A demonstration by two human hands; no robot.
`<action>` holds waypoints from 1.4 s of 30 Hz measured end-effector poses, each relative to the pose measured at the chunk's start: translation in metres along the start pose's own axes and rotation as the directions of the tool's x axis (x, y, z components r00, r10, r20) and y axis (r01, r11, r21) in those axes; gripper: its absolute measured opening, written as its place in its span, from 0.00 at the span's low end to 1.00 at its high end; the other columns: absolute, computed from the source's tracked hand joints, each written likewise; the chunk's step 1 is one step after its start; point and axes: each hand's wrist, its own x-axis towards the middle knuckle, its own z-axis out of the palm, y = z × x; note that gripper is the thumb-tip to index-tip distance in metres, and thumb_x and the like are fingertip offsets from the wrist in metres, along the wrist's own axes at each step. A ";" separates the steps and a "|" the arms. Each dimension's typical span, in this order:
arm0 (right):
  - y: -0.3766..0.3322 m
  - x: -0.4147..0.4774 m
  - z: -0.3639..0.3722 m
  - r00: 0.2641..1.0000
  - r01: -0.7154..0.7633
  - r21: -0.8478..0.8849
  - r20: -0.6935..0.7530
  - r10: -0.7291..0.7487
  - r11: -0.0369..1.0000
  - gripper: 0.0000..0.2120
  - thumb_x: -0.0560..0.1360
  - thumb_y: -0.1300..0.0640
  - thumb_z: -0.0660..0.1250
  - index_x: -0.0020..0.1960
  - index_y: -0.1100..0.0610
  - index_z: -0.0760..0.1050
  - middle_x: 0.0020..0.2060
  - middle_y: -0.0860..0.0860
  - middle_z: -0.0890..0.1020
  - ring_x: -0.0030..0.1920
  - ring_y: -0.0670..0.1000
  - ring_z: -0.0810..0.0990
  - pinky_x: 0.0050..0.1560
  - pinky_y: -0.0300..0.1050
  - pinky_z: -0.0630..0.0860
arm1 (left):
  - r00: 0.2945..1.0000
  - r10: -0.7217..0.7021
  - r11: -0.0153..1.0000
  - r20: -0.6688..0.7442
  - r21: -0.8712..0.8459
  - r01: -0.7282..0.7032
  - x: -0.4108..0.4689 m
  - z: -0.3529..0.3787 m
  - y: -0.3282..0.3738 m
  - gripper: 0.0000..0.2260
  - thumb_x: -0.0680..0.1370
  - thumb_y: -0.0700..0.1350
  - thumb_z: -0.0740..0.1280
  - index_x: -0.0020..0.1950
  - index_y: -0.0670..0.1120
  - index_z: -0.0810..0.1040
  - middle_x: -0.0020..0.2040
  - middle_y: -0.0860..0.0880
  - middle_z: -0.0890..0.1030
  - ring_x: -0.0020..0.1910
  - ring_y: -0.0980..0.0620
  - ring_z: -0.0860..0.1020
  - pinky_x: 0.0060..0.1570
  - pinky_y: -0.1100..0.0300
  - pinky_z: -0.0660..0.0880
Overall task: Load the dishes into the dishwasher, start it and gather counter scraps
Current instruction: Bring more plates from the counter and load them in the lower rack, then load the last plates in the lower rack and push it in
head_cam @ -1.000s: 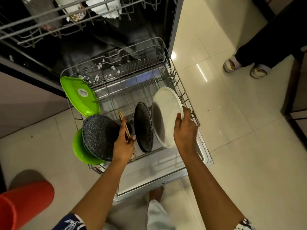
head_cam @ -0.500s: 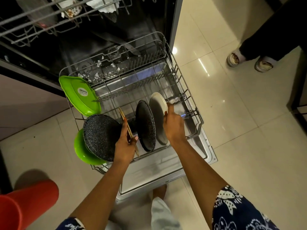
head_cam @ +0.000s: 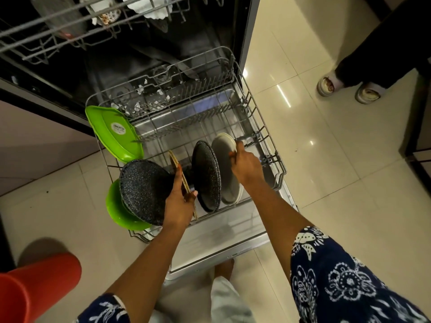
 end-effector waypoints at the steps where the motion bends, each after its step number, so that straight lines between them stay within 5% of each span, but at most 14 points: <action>1: -0.002 0.000 -0.002 1.000 -0.005 -0.015 0.007 0.005 1.000 0.15 0.81 0.53 0.54 0.64 0.60 0.63 0.48 0.62 0.81 0.47 0.63 0.80 0.40 0.51 0.71 | 1.000 0.000 1.000 0.004 0.026 0.000 -0.001 -0.002 0.003 0.36 0.78 0.38 0.66 0.77 0.60 0.51 0.61 0.48 0.76 0.60 0.51 0.75 0.60 0.60 0.67; 6: -0.029 -0.020 -0.024 0.993 -0.118 -0.032 -0.004 0.118 0.992 0.24 0.79 0.52 0.58 0.72 0.58 0.58 0.63 0.59 0.73 0.63 0.59 0.69 0.55 0.55 0.73 | 0.992 0.048 0.980 0.121 0.185 -0.070 -0.001 -0.035 0.015 0.36 0.76 0.43 0.69 0.78 0.52 0.52 0.72 0.42 0.66 0.68 0.43 0.69 0.63 0.57 0.65; 9: -0.062 -0.051 -0.045 0.992 -0.118 -0.035 -0.053 0.116 0.992 0.25 0.77 0.55 0.61 0.72 0.58 0.58 0.65 0.58 0.72 0.66 0.58 0.67 0.58 0.54 0.71 | 0.994 0.061 0.983 0.094 0.168 -0.077 -0.015 -0.078 0.035 0.29 0.76 0.46 0.69 0.75 0.49 0.62 0.70 0.42 0.70 0.67 0.42 0.70 0.66 0.53 0.67; 12: -0.121 -0.089 -0.068 0.994 -0.040 -0.002 -0.101 0.040 0.999 0.23 0.77 0.55 0.61 0.70 0.58 0.63 0.62 0.59 0.75 0.64 0.59 0.70 0.58 0.52 0.72 | 0.986 0.167 0.984 -0.015 0.068 -0.165 -0.044 -0.146 0.055 0.20 0.77 0.46 0.68 0.68 0.47 0.73 0.63 0.46 0.77 0.63 0.47 0.75 0.65 0.56 0.69; 17: -0.285 -0.155 -0.080 0.970 0.229 0.064 -0.092 -0.223 0.971 0.20 0.77 0.55 0.63 0.67 0.58 0.69 0.59 0.59 0.78 0.61 0.60 0.72 0.60 0.53 0.72 | 0.923 0.221 0.973 -0.315 0.006 -0.231 -0.120 -0.325 0.051 0.13 0.76 0.47 0.68 0.61 0.49 0.78 0.52 0.46 0.82 0.49 0.50 0.80 0.51 0.59 0.74; 21: -0.465 -0.196 -0.046 0.873 0.487 0.073 -0.062 -0.483 0.870 0.18 0.76 0.58 0.66 0.63 0.62 0.73 0.57 0.60 0.79 0.59 0.61 0.74 0.61 0.50 0.68 | 0.754 0.180 0.980 -0.632 0.052 -0.190 -0.175 -0.506 -0.005 0.12 0.77 0.40 0.68 0.60 0.46 0.79 0.55 0.53 0.80 0.54 0.56 0.76 0.53 0.74 0.66; 24: -0.604 -0.222 -0.004 0.764 0.643 0.083 -0.001 -0.646 0.761 0.17 0.75 0.55 0.65 0.61 0.62 0.75 0.53 0.61 0.80 0.57 0.62 0.75 0.58 0.52 0.70 | 0.588 0.160 0.987 -0.793 0.146 -0.071 -0.204 -0.643 -0.068 0.12 0.75 0.41 0.69 0.59 0.44 0.79 0.60 0.47 0.79 0.61 0.49 0.75 0.62 0.61 0.66; 28: -0.757 -0.251 0.045 0.609 0.787 0.084 0.050 -0.792 0.611 0.19 0.73 0.52 0.63 0.60 0.61 0.75 0.54 0.59 0.80 0.58 0.61 0.75 0.58 0.51 0.71 | 0.452 0.113 0.974 -0.885 0.188 0.124 -0.223 -0.781 -0.139 0.15 0.73 0.42 0.70 0.60 0.43 0.78 0.62 0.42 0.78 0.63 0.42 0.74 0.64 0.49 0.66; 34: -0.905 -0.277 0.100 0.399 0.915 -0.045 0.244 -0.884 0.401 0.22 0.77 0.51 0.62 0.69 0.57 0.66 0.66 0.55 0.71 0.68 0.54 0.65 0.68 0.47 0.62 | 0.469 -0.002 0.949 -0.883 0.146 0.280 -0.220 -0.877 -0.215 0.17 0.78 0.49 0.64 0.65 0.46 0.74 0.66 0.43 0.74 0.64 0.42 0.72 0.63 0.50 0.67; 42: -1.015 -0.265 0.166 0.260 0.963 -0.161 0.333 -0.906 0.217 0.23 0.77 0.50 0.61 0.70 0.57 0.65 0.68 0.55 0.69 0.68 0.55 0.66 0.68 0.49 0.65 | 0.478 0.070 0.937 -0.875 0.223 0.270 -0.195 -0.935 -0.251 0.19 0.79 0.53 0.62 0.68 0.49 0.73 0.70 0.47 0.72 0.70 0.47 0.68 0.67 0.51 0.63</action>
